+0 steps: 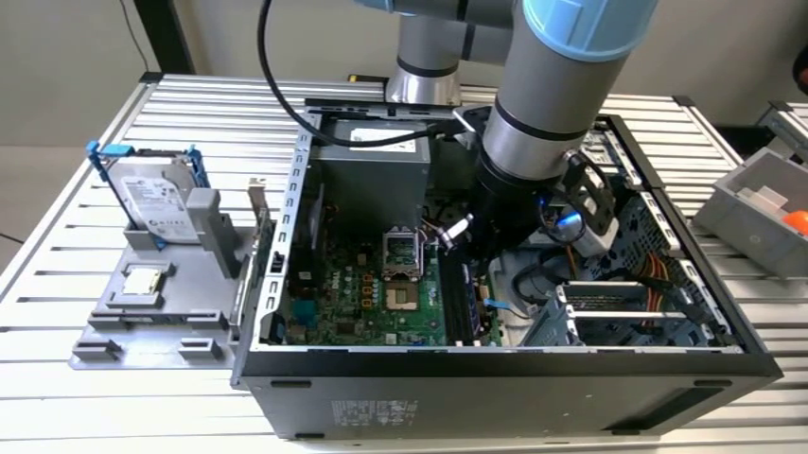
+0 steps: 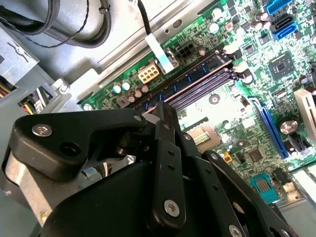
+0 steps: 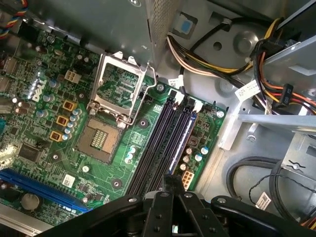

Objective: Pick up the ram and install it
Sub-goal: 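Press down the ram until it locks into place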

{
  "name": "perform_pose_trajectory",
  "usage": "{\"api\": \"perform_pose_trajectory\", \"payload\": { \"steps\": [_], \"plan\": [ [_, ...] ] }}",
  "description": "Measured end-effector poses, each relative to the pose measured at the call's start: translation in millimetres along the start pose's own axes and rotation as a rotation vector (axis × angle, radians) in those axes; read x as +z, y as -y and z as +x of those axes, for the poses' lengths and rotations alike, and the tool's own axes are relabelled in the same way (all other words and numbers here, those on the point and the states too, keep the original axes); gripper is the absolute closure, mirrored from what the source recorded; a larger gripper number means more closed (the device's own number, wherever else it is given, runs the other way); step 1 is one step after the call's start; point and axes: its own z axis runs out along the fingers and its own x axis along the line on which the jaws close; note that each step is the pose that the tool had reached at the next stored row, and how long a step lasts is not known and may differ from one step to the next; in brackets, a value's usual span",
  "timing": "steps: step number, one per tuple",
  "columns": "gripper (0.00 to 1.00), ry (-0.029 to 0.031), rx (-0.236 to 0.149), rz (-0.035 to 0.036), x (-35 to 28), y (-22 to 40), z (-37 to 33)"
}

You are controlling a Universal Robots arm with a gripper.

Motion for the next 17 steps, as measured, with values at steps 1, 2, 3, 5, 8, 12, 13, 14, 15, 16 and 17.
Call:
{"api": "perform_pose_trajectory", "payload": {
  "steps": [1,2,3,5,8,12,13,14,15,16,17],
  "plan": [
    [1.0,0.0,-0.002,0.0,0.0,0.0,0.0],
    [1.0,-0.0001,-0.004,0.0,0.0,0.0,0.0],
    [1.0,-0.0001,-0.005,0.0,0.0,0.0,0.0],
    [1.0,-0.0001,-0.007,0.0,0.0,0.0,0.0],
    [1.0,-0.0003,-0.011,0.0001,0.0,0.0,0.0],
    [1.0,-0.0005,-0.02,0.0002,0.0,0.0,0.0],
    [1.0,-0.0005,-0.021,0.0002,0.0,0.0,0.0],
    [1.0,-0.0006,-0.022,0.0002,0.0,0.0,0.0],
    [1.0,-0.0006,-0.024,0.0002,0.0,0.0,0.0],
    [1.0,-0.0006,-0.026,0.0003,0.0,0.0,0.0],
    [1.0,-0.0007,-0.028,0.0003,0.0,0.0,0.0]
  ]
}}
